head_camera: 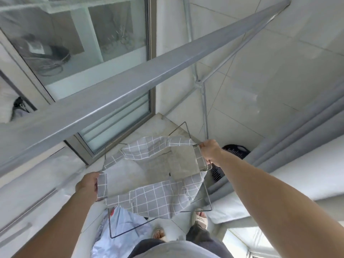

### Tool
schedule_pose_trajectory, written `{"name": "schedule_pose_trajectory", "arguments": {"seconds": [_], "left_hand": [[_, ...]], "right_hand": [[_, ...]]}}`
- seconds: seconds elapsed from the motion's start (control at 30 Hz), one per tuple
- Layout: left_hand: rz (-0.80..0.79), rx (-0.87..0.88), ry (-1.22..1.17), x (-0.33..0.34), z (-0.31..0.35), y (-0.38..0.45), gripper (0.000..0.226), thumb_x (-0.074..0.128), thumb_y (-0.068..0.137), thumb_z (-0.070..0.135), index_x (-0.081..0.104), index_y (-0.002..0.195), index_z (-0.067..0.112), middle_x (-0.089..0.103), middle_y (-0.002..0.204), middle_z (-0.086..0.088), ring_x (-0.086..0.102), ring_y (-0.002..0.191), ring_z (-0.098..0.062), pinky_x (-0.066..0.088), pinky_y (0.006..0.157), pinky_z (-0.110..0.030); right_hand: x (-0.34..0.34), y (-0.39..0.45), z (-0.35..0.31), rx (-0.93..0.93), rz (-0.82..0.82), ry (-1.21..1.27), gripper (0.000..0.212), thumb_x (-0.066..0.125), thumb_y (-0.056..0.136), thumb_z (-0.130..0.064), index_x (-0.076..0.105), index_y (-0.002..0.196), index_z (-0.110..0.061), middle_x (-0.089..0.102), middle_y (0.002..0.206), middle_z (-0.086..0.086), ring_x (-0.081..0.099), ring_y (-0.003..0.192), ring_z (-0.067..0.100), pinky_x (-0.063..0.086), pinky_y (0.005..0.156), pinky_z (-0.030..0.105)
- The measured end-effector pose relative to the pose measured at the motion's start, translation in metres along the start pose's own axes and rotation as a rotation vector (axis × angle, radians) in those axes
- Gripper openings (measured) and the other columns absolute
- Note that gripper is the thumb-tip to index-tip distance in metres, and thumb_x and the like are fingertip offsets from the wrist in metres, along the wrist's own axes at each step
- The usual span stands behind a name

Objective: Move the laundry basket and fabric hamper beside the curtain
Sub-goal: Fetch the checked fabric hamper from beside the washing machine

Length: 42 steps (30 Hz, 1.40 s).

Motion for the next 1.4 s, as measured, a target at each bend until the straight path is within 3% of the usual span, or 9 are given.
{"name": "schedule_pose_trajectory", "arguments": {"seconds": [0.2,0.33,0.47,0.63,0.97,1.13,1.23,1.3,1.4], "left_hand": [[0.166,-0.067,-0.149,-0.031,-0.017,-0.007,0.014,0.065,0.074,0.006,0.065,0.087,0.008,0.057,0.059,-0.010,0.049,0.053,-0.024,0.043,0.041,-0.020],[0.267,-0.083,-0.247,-0.041,-0.031,-0.017,0.013,0.070,0.069,0.003,0.067,0.079,0.010,0.058,0.047,-0.001,0.048,0.045,-0.019,0.040,0.041,-0.019],[0.363,-0.090,-0.303,-0.037,-0.044,-0.039,0.013,0.070,0.067,0.003,0.061,0.067,0.013,0.048,0.030,0.005,0.045,0.036,-0.017,0.034,0.041,-0.020],[0.411,-0.089,-0.378,-0.018,-0.063,-0.070,0.012,0.069,0.069,0.000,0.066,0.069,0.012,0.043,0.029,0.007,0.034,0.018,-0.008,0.027,0.030,-0.007],[0.506,-0.108,-0.500,0.034,-0.111,-0.114,0.011,0.072,0.075,0.006,0.064,0.073,0.013,0.048,0.037,0.006,0.040,0.052,-0.014,0.031,0.050,-0.023],[0.543,-0.059,-0.453,0.052,-0.117,-0.120,0.012,0.072,0.073,0.012,0.067,0.084,0.013,0.061,0.074,-0.005,0.055,0.062,-0.021,0.046,0.059,-0.029],[0.579,-0.067,-0.283,0.061,-0.119,-0.119,0.028,0.076,0.074,0.022,0.068,0.095,0.006,0.065,0.090,-0.013,0.062,0.078,-0.031,0.058,0.081,-0.049],[0.626,-0.022,-0.095,0.074,-0.114,-0.121,0.038,0.077,0.079,0.035,0.066,0.086,-0.001,0.065,0.085,-0.017,0.063,0.077,-0.034,0.058,0.079,-0.053],[0.667,0.093,0.129,0.099,-0.098,-0.124,0.042,0.069,0.087,0.032,0.058,0.063,0.000,0.058,0.064,-0.015,0.057,0.064,-0.030,0.046,0.059,-0.032]], "right_hand": [[0.022,0.025,-0.029,-0.079,-0.106,-0.085,0.010,0.050,0.093,-0.012,0.058,0.088,-0.013,0.058,0.067,0.004,0.058,0.058,0.022,0.058,0.060,0.036],[0.031,0.046,-0.042,-0.026,-0.169,-0.148,0.023,0.047,0.090,0.007,0.066,0.103,0.001,0.070,0.100,0.021,0.065,0.070,0.031,0.062,0.073,0.050],[0.030,0.064,-0.056,-0.059,-0.262,-0.187,0.040,0.043,0.085,0.018,0.065,0.115,0.001,0.066,0.116,0.018,0.065,0.079,0.032,0.062,0.071,0.045],[0.019,0.086,-0.065,-0.094,-0.350,-0.225,0.031,0.043,0.093,0.009,0.062,0.114,-0.003,0.065,0.097,0.009,0.063,0.076,0.027,0.058,0.058,0.037],[-0.006,0.129,-0.041,-0.186,-0.384,-0.351,0.020,0.039,0.097,0.002,0.056,0.090,-0.005,0.056,0.067,0.015,0.052,0.043,0.023,0.040,0.030,0.020],[-0.010,0.145,-0.032,-0.202,-0.429,-0.337,0.022,0.040,0.094,0.004,0.050,0.080,-0.009,0.057,0.080,0.016,0.053,0.058,0.023,0.040,0.040,0.024],[-0.017,0.151,-0.021,-0.182,-0.471,-0.313,0.023,0.039,0.092,0.007,0.054,0.079,-0.004,0.058,0.080,0.019,0.057,0.062,0.026,0.045,0.047,0.028],[-0.027,0.157,-0.010,-0.156,-0.522,-0.290,0.020,0.041,0.092,0.008,0.060,0.092,0.002,0.065,0.092,0.028,0.065,0.072,0.034,0.056,0.058,0.039],[-0.049,0.170,0.007,-0.127,-0.537,-0.337,0.018,0.043,0.092,0.004,0.060,0.097,0.000,0.067,0.096,0.024,0.066,0.071,0.032,0.061,0.063,0.044]]}}
Point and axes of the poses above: each hand's wrist, its own y-axis towards the middle knuckle, its own x-axis out of the palm, z = x × y, the point moved 4 cm from there along y, towards the middle knuckle
